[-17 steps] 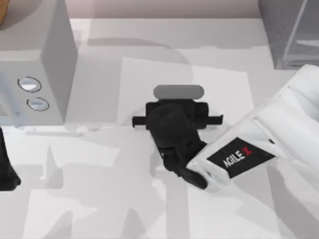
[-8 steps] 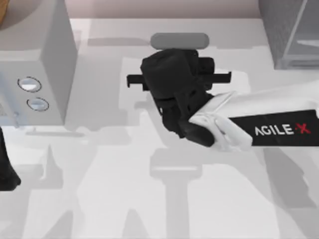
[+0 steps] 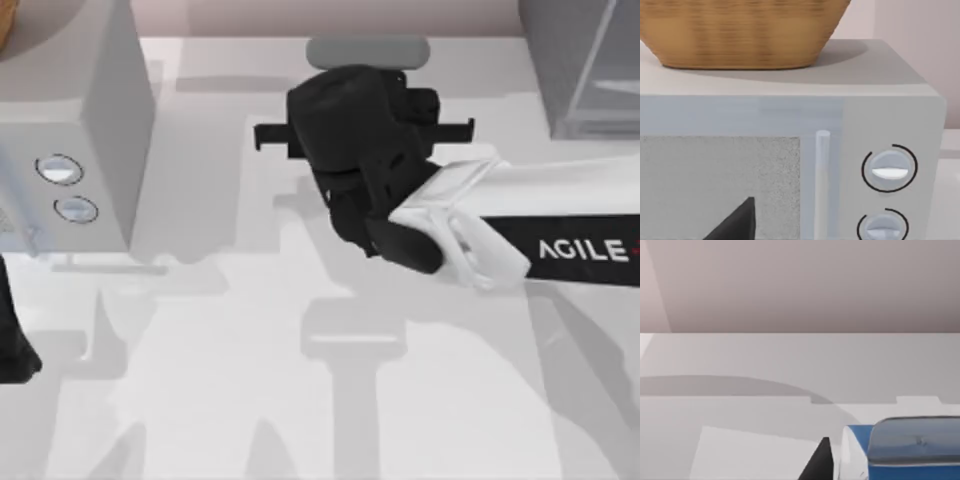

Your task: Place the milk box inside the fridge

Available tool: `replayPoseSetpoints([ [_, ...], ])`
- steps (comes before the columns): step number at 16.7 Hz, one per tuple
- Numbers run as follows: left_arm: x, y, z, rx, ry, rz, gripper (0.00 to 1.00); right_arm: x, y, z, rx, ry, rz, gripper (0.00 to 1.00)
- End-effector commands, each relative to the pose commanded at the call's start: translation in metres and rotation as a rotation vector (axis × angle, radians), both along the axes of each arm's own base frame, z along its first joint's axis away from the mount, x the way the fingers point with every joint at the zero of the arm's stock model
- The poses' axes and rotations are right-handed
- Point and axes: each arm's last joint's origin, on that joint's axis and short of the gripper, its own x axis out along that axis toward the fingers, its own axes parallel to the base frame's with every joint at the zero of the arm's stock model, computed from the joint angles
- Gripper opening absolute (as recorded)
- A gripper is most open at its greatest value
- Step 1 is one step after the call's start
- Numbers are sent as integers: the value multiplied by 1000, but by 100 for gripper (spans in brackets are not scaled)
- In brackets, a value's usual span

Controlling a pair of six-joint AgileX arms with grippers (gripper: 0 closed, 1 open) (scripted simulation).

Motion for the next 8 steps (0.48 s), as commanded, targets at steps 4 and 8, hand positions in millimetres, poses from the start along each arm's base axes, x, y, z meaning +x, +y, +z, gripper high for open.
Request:
replayPoseSetpoints([
  [4,0,0,0,0,0,0,100,-5,-29,13,8,15,23,0],
  [8,0,0,0,0,0,0,100,-26,-97,45,44,13,58,0],
])
